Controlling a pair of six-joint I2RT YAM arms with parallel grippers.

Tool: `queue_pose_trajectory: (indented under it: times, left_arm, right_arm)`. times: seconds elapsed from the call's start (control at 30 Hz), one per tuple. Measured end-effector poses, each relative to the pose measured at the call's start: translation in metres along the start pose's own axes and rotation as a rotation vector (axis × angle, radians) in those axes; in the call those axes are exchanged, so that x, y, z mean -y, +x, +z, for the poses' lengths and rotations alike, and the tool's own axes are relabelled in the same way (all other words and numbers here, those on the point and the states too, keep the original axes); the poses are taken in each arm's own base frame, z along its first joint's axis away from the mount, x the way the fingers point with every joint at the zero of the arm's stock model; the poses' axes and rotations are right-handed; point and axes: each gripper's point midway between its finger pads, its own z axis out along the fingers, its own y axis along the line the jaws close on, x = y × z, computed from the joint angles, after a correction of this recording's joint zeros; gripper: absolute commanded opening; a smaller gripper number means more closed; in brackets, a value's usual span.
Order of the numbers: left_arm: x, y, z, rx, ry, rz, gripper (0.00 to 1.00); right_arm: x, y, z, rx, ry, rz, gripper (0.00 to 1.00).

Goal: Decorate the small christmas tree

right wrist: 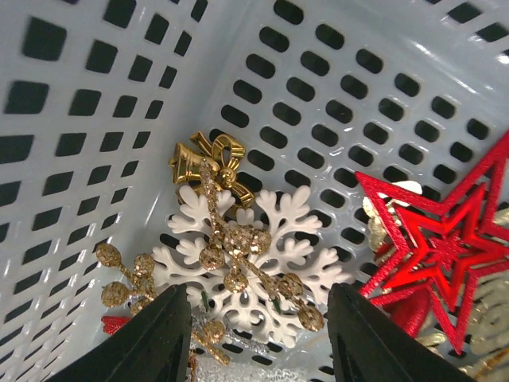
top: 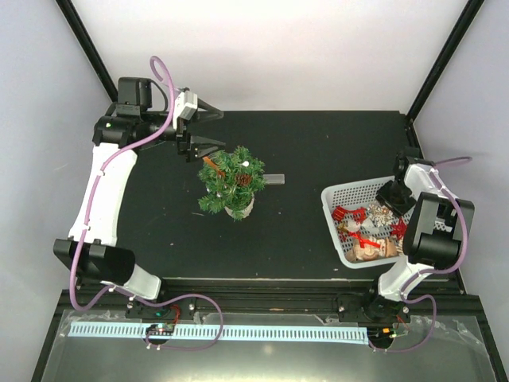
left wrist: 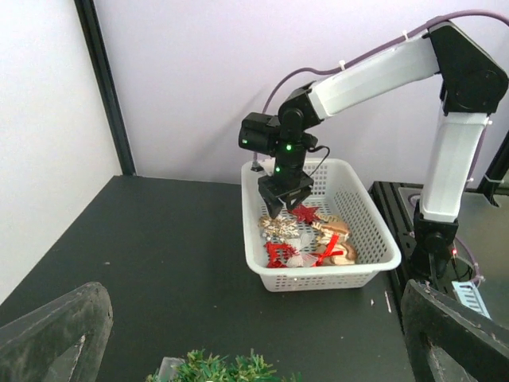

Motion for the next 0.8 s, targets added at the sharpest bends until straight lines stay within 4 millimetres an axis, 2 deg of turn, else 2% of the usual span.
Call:
queue_pose_trajectory:
  times: [0.33, 0.8]
  left_arm:
    - [-0.004, 0.004, 0.001, 0.001, -0.003, -0.033, 0.99]
    - [-0.008, 0.0, 0.0, 0.012, -0.015, -0.043, 0.99]
  right_arm:
    - [0.008, 0.01, 0.026, -0.053, -0.04, -0.003, 0.43]
    - [-0.001, 0.007, 0.03, -0.049, -0.097, -0.037, 0.15]
